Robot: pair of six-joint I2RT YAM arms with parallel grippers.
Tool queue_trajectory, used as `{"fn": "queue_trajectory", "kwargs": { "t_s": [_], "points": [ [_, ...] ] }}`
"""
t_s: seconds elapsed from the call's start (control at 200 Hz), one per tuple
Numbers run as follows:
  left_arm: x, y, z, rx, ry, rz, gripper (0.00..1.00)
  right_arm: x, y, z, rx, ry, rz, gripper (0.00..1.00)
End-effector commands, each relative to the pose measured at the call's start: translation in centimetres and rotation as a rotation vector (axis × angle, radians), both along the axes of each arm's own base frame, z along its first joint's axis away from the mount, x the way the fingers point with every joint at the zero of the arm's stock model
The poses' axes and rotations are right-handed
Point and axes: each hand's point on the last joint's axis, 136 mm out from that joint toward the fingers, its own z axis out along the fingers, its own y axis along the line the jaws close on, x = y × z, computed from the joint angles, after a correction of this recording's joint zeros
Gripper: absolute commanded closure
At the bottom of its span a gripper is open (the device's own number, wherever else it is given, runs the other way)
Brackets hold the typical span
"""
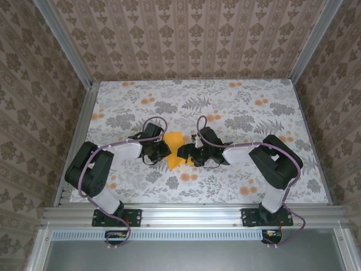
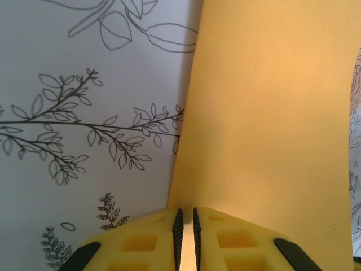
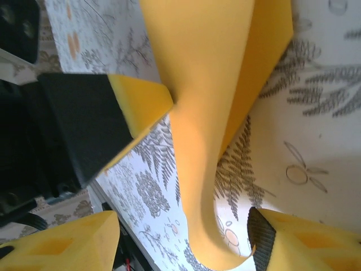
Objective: Fold a paper plane with a square sheet of paper (pick it up from the middle)
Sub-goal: Fold the triangle third at the center of the table.
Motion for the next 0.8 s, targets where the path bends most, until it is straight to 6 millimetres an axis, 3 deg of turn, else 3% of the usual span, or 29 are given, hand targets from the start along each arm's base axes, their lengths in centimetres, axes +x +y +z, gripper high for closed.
{"fn": "queue_trajectory", "kwargs": {
  "t_s": [0.0,0.255,0.535,0.795],
  "points": [
    [-1.9,1.7,-2.6,0.074,0.085,0.007,0.82,0.9,0.2,1.3,0.045,-0.073,0.034,0.37],
    [-1.8,1.6,-2.5,0.073,0.084,0.005,0.82,0.0,0.2,0.9,0.045,-0.024,0.060,0.42],
    [-1.7,1.5,-2.5,0.070,0.083,0.004,0.82,-1.6,-1.6,-0.2,-0.011,0.057,0.003,0.52],
    [-1.6,1.3,-2.1,0.059,0.076,0.001,0.83,-1.3,-2.3,-1.0,-0.042,0.085,-0.048,0.83]
  ]
}}
